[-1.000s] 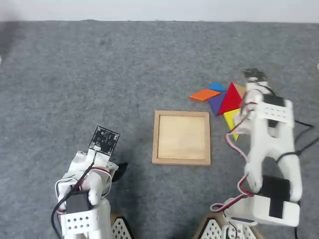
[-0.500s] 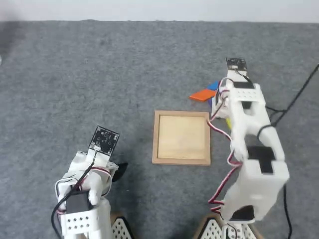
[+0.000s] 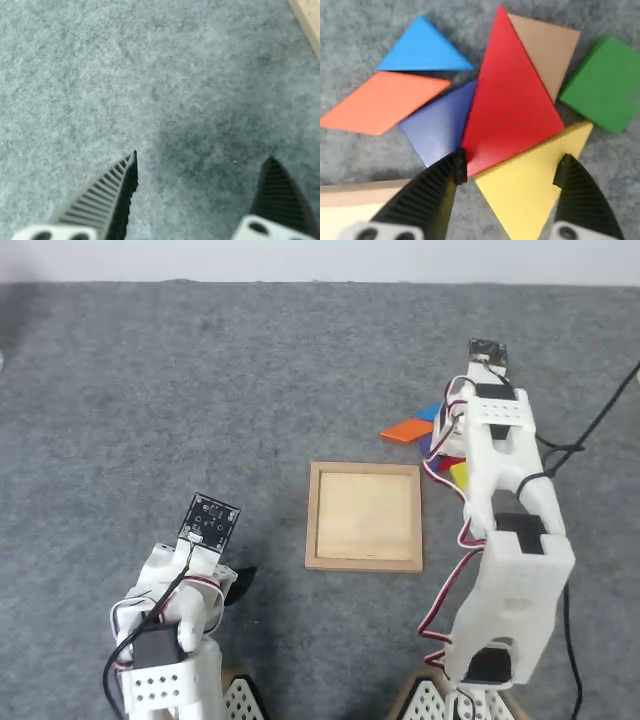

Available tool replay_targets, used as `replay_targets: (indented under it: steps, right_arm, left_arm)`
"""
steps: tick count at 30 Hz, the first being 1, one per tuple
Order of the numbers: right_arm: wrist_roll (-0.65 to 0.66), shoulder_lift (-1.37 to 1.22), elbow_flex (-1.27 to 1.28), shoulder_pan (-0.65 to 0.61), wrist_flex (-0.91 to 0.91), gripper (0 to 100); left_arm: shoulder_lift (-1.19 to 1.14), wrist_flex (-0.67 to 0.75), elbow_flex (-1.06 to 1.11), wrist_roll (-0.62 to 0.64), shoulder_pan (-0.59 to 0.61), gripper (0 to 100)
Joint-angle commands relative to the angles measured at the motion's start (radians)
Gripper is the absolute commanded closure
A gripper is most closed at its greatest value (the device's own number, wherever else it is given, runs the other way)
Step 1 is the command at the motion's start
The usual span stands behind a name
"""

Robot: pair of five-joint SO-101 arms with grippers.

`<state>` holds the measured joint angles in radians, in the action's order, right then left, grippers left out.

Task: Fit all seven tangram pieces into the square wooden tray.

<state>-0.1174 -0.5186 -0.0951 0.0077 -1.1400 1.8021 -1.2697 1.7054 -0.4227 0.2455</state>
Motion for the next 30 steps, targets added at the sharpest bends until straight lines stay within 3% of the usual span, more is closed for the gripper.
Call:
replay_targets:
  steps: [1, 12, 20, 27, 30]
  right_arm:
    - [-0.005, -0.007, 0.002, 0.045, -0.062, 71.4]
    - [0.115, 0.002, 0.003, 0.061, -0.165, 71.4]
    - [0.322, 0.022, 0.002, 0.015, -0.179, 71.2]
    - [0.568, 0.102, 0.003, 0.018, -0.226, 60.8]
    - [0.565, 0.127, 0.006, 0.018, -0.228, 60.8]
  left_arm:
    - [0.015, -0.008, -0.022, -0.008, 0.0, 63]
    - [0.015, -0.008, -0.022, -0.008, 0.0, 63]
    - [0.015, -0.008, -0.022, -0.008, 0.0, 63]
    - [0.015, -0.008, -0.022, -0.008, -0.002, 63]
    - [0.015, -0.008, -0.022, -0.008, -0.002, 63]
